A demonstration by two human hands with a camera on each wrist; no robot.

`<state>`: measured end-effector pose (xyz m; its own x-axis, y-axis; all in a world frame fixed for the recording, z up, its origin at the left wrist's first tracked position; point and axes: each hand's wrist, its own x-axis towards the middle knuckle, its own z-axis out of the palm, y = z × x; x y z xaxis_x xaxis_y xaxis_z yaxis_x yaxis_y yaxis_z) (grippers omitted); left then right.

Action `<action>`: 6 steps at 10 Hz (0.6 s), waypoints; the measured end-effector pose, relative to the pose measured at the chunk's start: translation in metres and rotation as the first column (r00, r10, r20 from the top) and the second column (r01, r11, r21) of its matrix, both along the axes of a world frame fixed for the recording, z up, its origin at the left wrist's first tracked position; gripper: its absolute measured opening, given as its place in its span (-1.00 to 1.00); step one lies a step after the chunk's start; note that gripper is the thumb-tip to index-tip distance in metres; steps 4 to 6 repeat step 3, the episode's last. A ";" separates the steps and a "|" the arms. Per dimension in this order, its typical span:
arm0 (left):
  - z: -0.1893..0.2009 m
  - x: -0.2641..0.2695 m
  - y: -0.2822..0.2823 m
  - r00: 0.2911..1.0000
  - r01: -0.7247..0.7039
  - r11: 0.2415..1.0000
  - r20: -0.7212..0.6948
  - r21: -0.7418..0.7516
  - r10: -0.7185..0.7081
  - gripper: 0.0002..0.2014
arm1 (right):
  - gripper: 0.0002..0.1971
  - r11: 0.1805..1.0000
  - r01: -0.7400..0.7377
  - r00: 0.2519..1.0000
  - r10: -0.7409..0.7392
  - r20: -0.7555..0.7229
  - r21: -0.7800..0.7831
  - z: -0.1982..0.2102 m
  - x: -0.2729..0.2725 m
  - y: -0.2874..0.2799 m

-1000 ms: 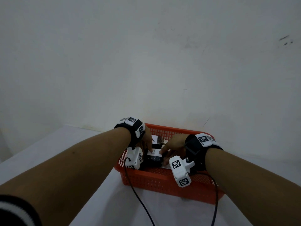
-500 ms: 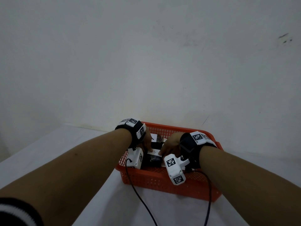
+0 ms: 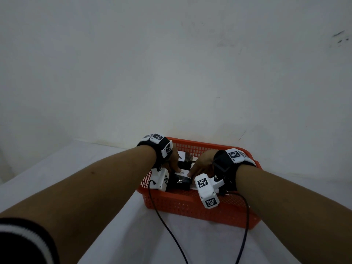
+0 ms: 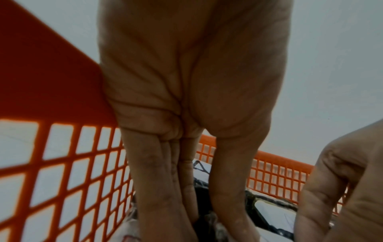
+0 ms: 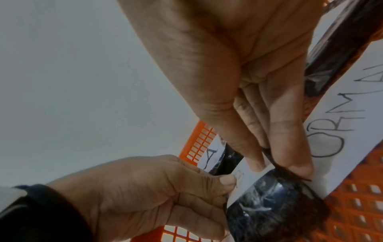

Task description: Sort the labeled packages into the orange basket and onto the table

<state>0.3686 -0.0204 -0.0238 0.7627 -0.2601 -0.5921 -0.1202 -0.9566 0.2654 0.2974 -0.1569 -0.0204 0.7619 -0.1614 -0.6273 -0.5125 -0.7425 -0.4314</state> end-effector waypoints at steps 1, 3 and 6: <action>0.004 0.001 -0.001 0.999 0.044 0.999 -0.009 0.023 -0.044 -0.72 | -0.83 0.999 0.035 0.998 -0.037 0.049 0.027 0.008 -0.010 0.000; 0.033 -0.003 0.008 0.999 -0.006 0.983 0.037 -0.183 0.012 -0.61 | -0.81 0.988 0.158 0.931 -0.148 0.334 -0.002 0.015 -0.010 -0.013; 0.033 -0.003 0.008 0.999 -0.006 0.983 0.037 -0.183 0.012 -0.61 | -0.81 0.988 0.158 0.931 -0.148 0.334 -0.002 0.015 -0.010 -0.013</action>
